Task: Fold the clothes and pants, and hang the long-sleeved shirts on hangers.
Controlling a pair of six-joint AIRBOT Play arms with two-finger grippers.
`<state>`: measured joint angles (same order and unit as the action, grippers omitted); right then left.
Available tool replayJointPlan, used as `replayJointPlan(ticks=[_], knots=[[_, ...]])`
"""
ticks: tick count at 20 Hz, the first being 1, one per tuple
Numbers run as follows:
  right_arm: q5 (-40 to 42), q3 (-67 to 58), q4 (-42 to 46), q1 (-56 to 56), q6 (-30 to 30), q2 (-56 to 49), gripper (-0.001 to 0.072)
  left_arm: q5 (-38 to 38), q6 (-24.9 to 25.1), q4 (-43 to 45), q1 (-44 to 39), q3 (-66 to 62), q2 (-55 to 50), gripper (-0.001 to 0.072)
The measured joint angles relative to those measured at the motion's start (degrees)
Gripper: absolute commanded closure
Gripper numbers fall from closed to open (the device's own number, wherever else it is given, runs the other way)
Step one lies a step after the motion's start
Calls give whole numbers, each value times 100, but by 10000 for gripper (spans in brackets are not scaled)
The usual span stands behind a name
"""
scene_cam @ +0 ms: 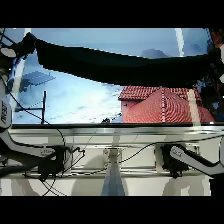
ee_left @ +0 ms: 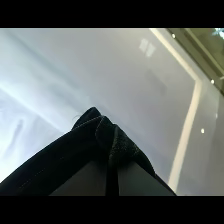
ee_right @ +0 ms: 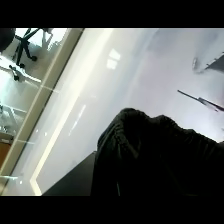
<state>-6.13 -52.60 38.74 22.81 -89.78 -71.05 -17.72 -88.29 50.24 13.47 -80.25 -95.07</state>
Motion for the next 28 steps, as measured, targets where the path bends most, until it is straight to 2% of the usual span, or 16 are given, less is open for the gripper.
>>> replayJointPlan(ticks=[5, 6, 7, 8, 9, 10, 11, 15, 18, 19, 20, 21, 24, 27, 28], knots=[[98, -675, -9, -142, -286, -935, 685, 409, -308, -96, -109, -127, -284, 682], [192, -743, -39, -157, -313, -1047, 685, 533, -330, -146, -129, -138, -304, 626], [310, -787, -87, -170, -332, -1132, 685, 671, -348, -210, -155, -142, -321, 382], [444, -833, -125, -181, -348, -1217, 670, 844, -361, -278, -179, -149, -332, 53], [555, -890, -164, -195, -358, -1298, 411, 997, -391, -334, -199, -155, -339, -13], [645, -953, -184, -203, -365, -1368, -8, 1084, -415, -376, -225, -155, -350, -13], [699, -1019, -199, -212, -367, -1425, 26, 1110, -413, -404, -249, -155, -356, -13], [323, -1316, 164, -238, -367, -1515, 30, 844, -404, -413, -227, -155, -280, -11], [-232, -1547, 868, -238, -367, -1504, 30, 63, -389, -57, -11, -155, -114, -1], [-437, -1613, 1102, -238, -367, -1493, 30, -293, -389, 68, 98, -157, -59, 33], [-625, -1670, 1338, -238, -367, -1484, 30, -732, -391, 188, 236, -155, -13, 97], [-813, -1711, 1539, -238, -367, -1480, 30, -1193, -393, 280, 382, -136, 17, 101], [-1252, -1777, 1888, -238, -365, -1471, 30, -2164, -505, 455, 745, 81, 79, 101], [-1539, -1799, 2048, -238, -361, -1471, 29, -2448, -693, 501, 839, 566, 107, 84], [-1626, -1805, 2090, -238, -361, -1471, 29, -2378, -807, 503, 822, 761, 107, -12]])
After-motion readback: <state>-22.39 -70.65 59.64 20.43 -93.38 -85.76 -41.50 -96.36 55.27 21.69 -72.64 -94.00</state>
